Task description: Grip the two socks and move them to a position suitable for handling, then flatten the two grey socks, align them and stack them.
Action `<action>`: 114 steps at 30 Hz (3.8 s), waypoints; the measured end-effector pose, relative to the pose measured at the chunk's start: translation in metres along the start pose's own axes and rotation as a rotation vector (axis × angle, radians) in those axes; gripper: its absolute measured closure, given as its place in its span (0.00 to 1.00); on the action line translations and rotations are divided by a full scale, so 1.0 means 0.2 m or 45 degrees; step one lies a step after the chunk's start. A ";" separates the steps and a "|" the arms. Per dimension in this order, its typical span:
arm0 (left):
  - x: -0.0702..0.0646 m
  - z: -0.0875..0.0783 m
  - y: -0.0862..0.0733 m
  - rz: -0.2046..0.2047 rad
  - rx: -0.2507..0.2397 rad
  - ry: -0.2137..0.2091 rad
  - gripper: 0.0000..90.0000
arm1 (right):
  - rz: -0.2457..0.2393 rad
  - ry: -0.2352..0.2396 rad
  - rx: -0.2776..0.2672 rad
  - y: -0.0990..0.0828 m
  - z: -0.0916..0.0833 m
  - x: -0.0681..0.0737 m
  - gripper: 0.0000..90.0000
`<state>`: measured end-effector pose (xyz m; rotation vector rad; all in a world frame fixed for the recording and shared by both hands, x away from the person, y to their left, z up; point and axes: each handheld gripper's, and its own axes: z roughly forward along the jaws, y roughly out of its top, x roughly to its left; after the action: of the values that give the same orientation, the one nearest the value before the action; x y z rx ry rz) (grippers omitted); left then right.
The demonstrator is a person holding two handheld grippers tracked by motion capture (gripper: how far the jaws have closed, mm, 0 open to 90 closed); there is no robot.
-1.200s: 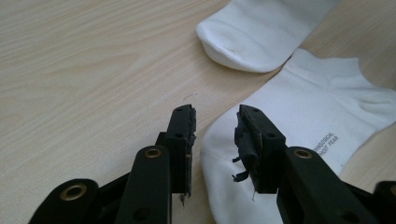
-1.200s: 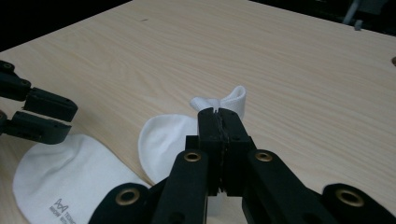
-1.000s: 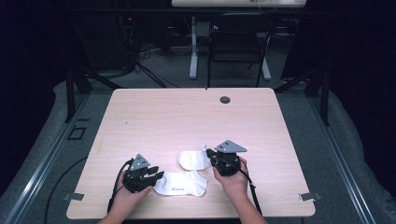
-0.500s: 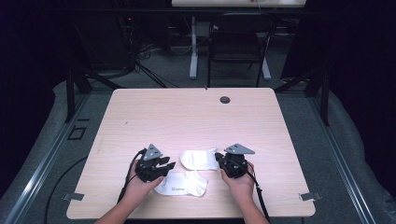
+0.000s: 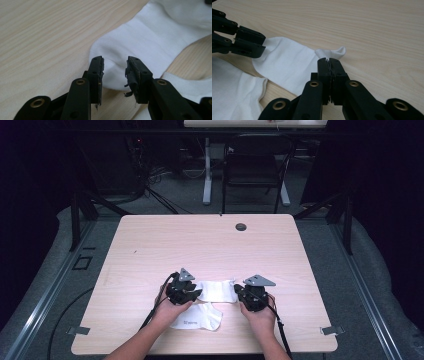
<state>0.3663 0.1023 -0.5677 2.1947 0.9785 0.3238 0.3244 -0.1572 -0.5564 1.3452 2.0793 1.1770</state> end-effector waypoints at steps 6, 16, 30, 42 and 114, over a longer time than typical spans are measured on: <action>0.01 0.02 -0.01 0.005 0.032 0.016 0.73 | -0.007 -0.025 0.037 -0.01 0.00 -0.01 0.95; 0.03 0.02 -0.03 -0.003 0.009 0.059 0.91 | 0.045 -0.064 0.138 -0.04 0.02 -0.07 0.83; 0.10 -0.02 -0.04 -0.091 0.016 0.059 0.97 | -0.003 -0.047 0.097 -0.03 0.02 -0.02 0.85; 0.16 -0.10 -0.09 -0.093 0.020 0.045 0.98 | -0.002 0.008 0.073 -0.02 0.03 0.01 0.84; 0.32 -0.14 -0.07 -0.184 -0.057 0.027 1.00 | -0.079 0.155 0.188 0.18 0.25 0.07 0.96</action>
<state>0.3882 0.1695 -0.5597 2.0710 1.1240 0.2996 0.3723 -0.1172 -0.5545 1.2916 2.3170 1.1239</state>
